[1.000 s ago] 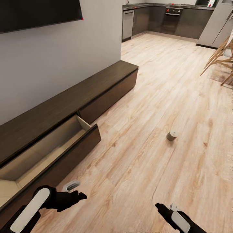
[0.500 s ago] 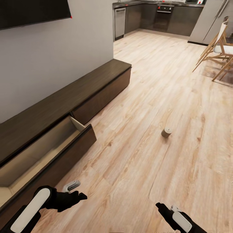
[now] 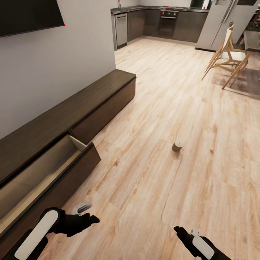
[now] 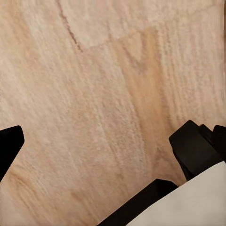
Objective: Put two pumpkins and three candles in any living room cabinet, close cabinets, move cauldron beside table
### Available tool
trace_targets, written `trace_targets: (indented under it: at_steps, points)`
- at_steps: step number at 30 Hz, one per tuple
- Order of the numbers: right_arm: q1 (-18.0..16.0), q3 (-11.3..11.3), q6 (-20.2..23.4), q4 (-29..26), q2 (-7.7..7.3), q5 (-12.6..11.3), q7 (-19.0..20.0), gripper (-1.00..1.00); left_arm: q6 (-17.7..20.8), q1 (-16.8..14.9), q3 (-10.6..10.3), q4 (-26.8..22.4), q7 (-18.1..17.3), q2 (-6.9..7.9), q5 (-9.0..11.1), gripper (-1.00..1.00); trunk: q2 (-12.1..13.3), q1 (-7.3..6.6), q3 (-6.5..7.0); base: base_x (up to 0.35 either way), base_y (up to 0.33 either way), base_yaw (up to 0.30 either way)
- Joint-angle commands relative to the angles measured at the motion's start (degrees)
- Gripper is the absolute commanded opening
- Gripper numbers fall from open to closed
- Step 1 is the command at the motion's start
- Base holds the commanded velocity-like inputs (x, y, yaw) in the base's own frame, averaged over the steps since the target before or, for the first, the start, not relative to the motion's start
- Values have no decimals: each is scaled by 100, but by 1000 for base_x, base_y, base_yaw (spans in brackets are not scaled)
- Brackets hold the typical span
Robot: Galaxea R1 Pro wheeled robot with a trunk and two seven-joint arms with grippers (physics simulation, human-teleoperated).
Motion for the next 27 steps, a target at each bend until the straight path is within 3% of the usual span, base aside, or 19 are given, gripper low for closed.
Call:
trace_targets:
  at_steps: [1,27]
  points:
    - [-2,36,13,-15,-8,-34,-41,100,-3,-3,-8,-6,60,5,59,100,-2,0,5,0,0,-141]
    - [-2,36,-5,-13,-15,-37,-47,100,6,-3,-9,-11,60,7,59,100,-2,0,235,0,0,-94]
